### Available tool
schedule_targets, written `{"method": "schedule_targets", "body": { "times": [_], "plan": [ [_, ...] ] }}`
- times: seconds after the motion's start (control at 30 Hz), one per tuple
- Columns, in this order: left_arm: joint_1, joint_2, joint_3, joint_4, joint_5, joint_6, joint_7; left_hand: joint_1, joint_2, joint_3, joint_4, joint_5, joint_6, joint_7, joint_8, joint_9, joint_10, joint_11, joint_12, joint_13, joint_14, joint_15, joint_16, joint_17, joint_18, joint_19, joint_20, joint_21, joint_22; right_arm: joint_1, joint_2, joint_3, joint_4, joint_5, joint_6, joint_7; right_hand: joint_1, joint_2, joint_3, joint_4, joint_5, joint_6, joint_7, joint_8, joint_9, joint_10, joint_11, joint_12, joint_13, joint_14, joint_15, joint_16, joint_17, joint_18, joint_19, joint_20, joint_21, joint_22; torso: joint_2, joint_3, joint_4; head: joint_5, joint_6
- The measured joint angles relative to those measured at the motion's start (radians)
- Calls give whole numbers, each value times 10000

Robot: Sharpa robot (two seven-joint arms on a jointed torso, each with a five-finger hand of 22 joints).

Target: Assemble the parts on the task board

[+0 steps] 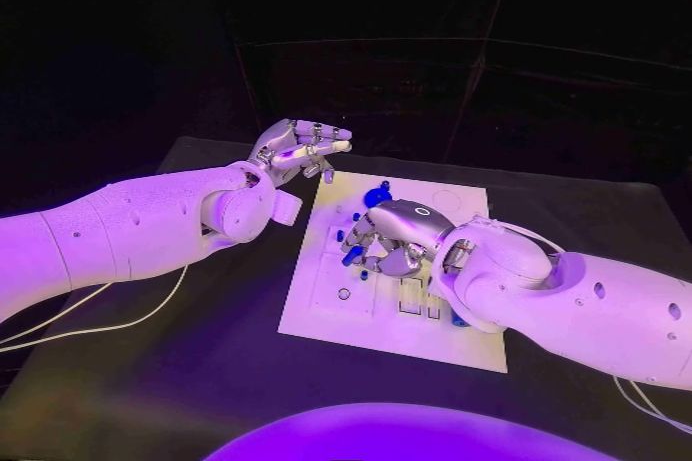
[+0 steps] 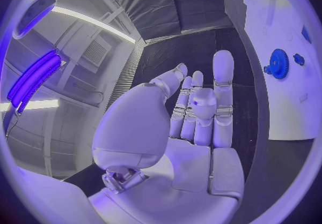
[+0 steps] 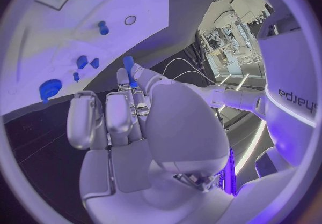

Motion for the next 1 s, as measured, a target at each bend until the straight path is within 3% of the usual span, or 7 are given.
{"method": "schedule_targets", "body": {
  "times": [0.1, 0.27, 0.57, 1.0],
  "plan": [
    [0, -1, 0, 9, 0, -1, 0, 0, 0, 0, 0, 0, 0, 0, 0, 0, 0, 0, 0, 0, 0, 0, 0, 0, 0, 0, 0, 0, 0, -77, 212, -151, -161, -59, 142, 84, 0, 0, 18, -18, 0, -21, 18, -4, 0, 0, 0, -29, 0, 0, 0, 0, -7, 0, -24, 23, 0, 0, 4, 3, -10, 36, -35],
    [1, 9, 1, 10, 0, -1, 0, 0, 0, 0, 0, 0, 0, 0, 0, 0, 0, 0, 0, 0, 0, 0, 0, 1, 0, 0, 0, 0, 1, -207, 430, -248, -363, -168, 438, 161, 0, 0, 19, -19, 0, -39, 29, -6, 0, 0, 0, -38, 0, 0, 0, 0, -38, -1, -37, 37, 0, -1, 4, 12, -13, 72, -92],
    [3, 47, 2, -4, 0, -1, 1, 0, 0, 0, 0, 0, 0, 0, 0, 0, 0, 0, 0, 0, 0, 0, 0, 1, 1, 0, 0, 0, 2, -346, 610, -286, -588, -436, 983, 182, -53, -52, 77, -79, 0, -50, 19, -11, -2, 0, 0, -78, 2, 0, 1, 0, -57, 0, -37, 36, 0, -2, -2, 19, -33, 164, -151],
    [3, 73, 2, -24, 0, 1, 2, 0, 0, 0, 0, 0, 0, 0, 0, 0, 0, 0, 0, 0, 0, 0, 0, 2, 0, 0, 0, 0, 3, -411, 700, -292, -713, -887, 1276, -20, -93, -93, 80, -84, 47, -21, 48, -65, -11, 0, 1, -79, 6, 0, 1, 0, -57, -1, -37, 36, 0, -3, -8, 22, -34, 185, -175]
  ]
}}
